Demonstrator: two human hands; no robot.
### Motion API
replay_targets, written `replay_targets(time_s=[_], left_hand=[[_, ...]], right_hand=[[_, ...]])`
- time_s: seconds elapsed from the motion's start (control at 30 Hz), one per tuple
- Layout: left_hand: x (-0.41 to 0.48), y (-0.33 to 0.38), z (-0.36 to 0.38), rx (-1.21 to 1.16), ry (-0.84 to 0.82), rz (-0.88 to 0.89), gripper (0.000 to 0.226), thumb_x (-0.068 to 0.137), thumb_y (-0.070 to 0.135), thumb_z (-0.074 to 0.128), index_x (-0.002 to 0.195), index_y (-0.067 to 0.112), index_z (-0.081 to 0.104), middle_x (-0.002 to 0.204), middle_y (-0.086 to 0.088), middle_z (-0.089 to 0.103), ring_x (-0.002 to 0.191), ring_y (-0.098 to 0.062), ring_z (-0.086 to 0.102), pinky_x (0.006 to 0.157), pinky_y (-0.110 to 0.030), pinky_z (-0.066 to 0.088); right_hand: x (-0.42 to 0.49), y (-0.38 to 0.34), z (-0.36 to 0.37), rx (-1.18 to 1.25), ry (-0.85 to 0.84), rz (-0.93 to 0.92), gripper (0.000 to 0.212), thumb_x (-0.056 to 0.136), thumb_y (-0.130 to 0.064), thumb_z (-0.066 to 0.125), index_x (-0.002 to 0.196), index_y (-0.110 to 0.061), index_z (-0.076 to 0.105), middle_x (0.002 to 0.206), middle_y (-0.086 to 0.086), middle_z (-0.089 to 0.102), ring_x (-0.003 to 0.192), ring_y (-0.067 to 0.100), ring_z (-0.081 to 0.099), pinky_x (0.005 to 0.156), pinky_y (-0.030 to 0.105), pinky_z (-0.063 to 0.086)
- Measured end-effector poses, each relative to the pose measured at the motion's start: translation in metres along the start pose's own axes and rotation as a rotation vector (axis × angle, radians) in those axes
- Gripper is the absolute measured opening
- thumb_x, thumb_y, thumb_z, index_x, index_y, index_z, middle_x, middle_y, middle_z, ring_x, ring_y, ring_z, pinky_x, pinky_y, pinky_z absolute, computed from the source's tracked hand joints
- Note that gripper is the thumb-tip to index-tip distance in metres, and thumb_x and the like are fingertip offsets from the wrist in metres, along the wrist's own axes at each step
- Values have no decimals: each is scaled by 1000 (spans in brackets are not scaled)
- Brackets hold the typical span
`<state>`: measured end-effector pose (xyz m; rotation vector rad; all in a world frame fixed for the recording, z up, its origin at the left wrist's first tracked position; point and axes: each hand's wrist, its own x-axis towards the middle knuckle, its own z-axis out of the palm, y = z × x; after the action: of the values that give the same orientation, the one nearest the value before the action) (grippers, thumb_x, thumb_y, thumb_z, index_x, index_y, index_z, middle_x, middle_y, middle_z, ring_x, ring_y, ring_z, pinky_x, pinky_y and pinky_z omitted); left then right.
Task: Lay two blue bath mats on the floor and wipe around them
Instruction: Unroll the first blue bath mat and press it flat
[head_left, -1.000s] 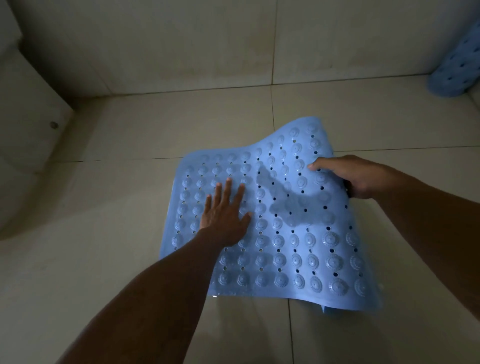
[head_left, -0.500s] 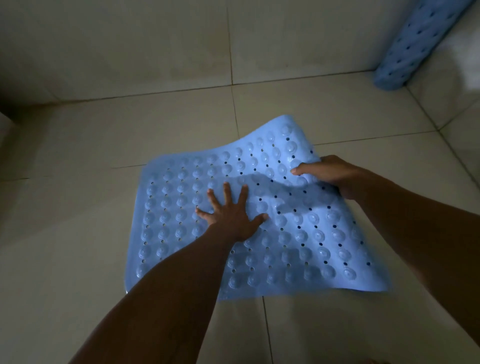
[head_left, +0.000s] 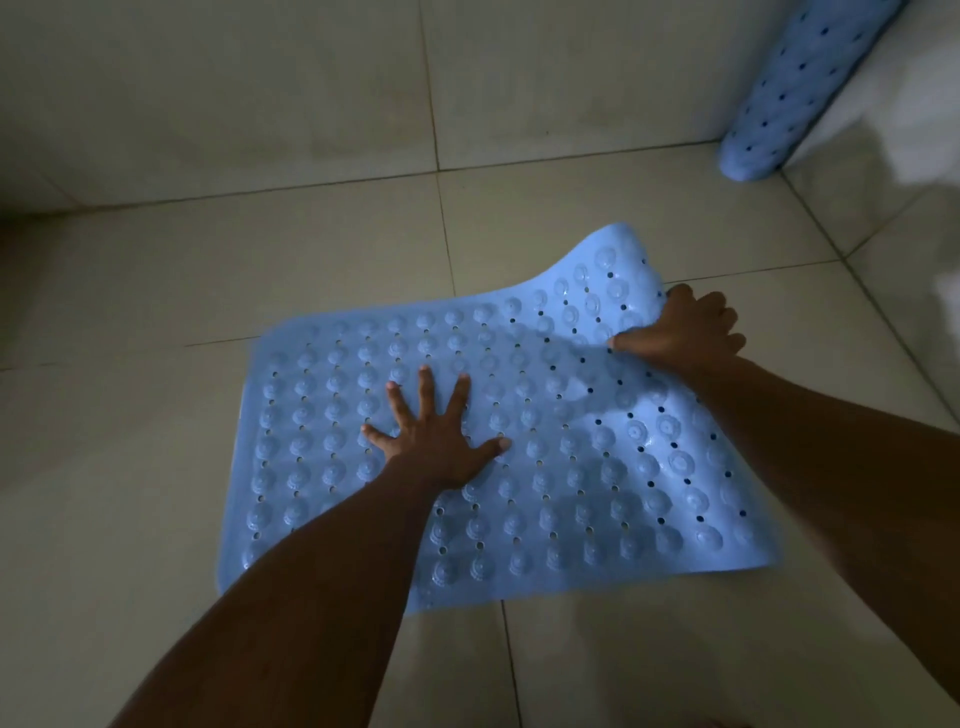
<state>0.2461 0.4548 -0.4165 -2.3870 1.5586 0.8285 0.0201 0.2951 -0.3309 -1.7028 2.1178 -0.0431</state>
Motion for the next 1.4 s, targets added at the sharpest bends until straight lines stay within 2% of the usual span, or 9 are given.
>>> replay_targets(time_s=[0.2, 0.43, 0.53, 0.6, 0.77, 0.9, 1.07, 1.3, 1.4], left_hand=[[0, 0, -3, 17, -21, -3, 109, 66, 101, 32, 151, 55, -19, 160, 7, -40, 148, -44, -31, 106, -85, 6], [2, -7, -4, 24, -20, 16, 108, 64, 103, 28, 149, 58, -20, 159, 10, -42, 148, -43, -31, 106, -85, 3], [3, -8, -2, 31, -28, 12, 107, 63, 104, 23, 147, 58, -25, 155, 9, -47, 145, -42, -36, 105, -85, -1], [4, -8, 1, 30, -25, 18, 106, 63, 105, 21, 145, 58, -27, 152, 9, -51, 143, -42, -40, 105, -85, -4], [4, -10, 4, 34, -11, 32, 104, 63, 105, 16, 144, 58, -30, 149, 9, -54, 141, -42, -42, 104, -85, -8], [4, -9, 5, 97, 121, 67, 98, 72, 99, 10, 152, 51, -21, 161, 3, -38, 145, -38, -39, 109, -78, -14], [32, 26, -14, 78, 283, 185, 89, 90, 82, 14, 160, 35, -12, 167, -2, -25, 151, -30, -29, 121, -64, -9], [78, 102, -15, 42, 350, 324, 80, 99, 67, 18, 162, 24, -7, 169, -4, -18, 153, -29, -26, 125, -53, -7], [92, 128, -8, 31, 351, 370, 80, 99, 68, 19, 162, 25, -3, 170, -5, -14, 153, -29, -23, 125, -52, -7]], right_hand=[[6, 10, 2, 176, 37, -71, 92, 63, -37, 88, 129, -15, 27, 130, 18, 53, 115, 44, 58, 99, 53, 47], [8, 28, 24, -129, 500, -122, 97, 57, -41, 85, 135, -12, 35, 117, 25, 52, 101, 41, 55, 87, 49, 41], [11, 35, 25, -180, 588, -169, 95, 58, -43, 84, 133, -12, 37, 113, 26, 51, 99, 39, 53, 81, 47, 41], [12, 37, 24, -216, 541, -202, 92, 62, -45, 83, 133, -12, 36, 118, 25, 48, 105, 39, 49, 85, 48, 40], [12, 36, 41, -303, 210, -237, 83, 80, -60, 66, 144, -17, 37, 147, 19, 35, 135, 40, 33, 106, 55, 35], [16, 45, 59, -270, 53, -281, 76, 90, -60, 55, 151, -21, 31, 163, 11, 21, 151, 34, 14, 116, 57, 24], [31, 53, 68, -276, 19, -375, 71, 99, -55, 42, 157, -21, 21, 168, 4, 11, 155, 28, 6, 122, 55, 16], [76, 58, 74, -247, 163, -436, 67, 99, -51, 41, 155, -17, 29, 165, 12, 25, 152, 32, 20, 120, 55, 23], [95, 62, 73, -253, 186, -429, 69, 98, -56, 32, 155, -16, 32, 163, 19, 27, 151, 36, 22, 121, 54, 22]])
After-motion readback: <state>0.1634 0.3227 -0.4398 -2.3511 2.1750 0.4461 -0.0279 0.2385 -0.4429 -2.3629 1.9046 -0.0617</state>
